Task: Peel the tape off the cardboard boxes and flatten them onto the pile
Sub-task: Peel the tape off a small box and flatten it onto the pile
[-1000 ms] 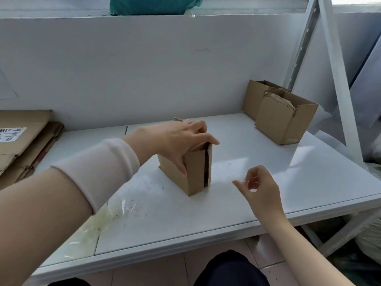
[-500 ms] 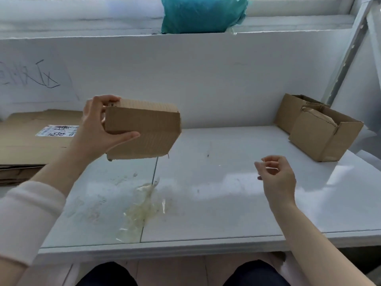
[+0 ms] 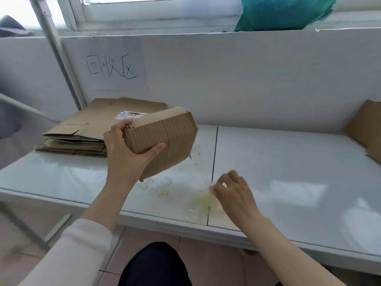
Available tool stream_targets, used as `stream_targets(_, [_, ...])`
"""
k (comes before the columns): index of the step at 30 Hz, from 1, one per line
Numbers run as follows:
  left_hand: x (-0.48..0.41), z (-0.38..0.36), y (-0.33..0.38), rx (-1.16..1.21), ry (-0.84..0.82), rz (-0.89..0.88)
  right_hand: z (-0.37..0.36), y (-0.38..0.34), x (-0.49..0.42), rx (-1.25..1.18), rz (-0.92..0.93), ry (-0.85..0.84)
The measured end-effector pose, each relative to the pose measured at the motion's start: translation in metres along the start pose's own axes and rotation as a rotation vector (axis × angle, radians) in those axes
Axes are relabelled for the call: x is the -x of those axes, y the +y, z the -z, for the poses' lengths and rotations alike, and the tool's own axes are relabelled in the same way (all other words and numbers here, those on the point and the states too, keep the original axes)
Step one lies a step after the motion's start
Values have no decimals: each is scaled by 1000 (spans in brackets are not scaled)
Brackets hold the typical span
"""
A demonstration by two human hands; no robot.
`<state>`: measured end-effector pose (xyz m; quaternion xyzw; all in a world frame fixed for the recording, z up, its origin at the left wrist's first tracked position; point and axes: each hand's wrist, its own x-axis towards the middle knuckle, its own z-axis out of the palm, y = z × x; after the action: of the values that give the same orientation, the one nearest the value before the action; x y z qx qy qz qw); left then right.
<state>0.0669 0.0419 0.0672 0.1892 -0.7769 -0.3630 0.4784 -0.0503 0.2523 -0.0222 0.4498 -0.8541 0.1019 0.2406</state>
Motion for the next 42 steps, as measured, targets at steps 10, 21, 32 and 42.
stream_targets(10, [9,11,-3,42,-3,42,25,28,-8,-323,-410,-116])
stream_targets(21, [17,19,-5,41,-7,62,38,3,-29,88,-152,-26])
stream_targets(32, [30,-3,-34,-130,-87,318,32,-9,-9,-225,-288,-75])
stream_targets(42, [57,-59,22,-233,-618,-616,36,-19,-11,-168,-137,12])
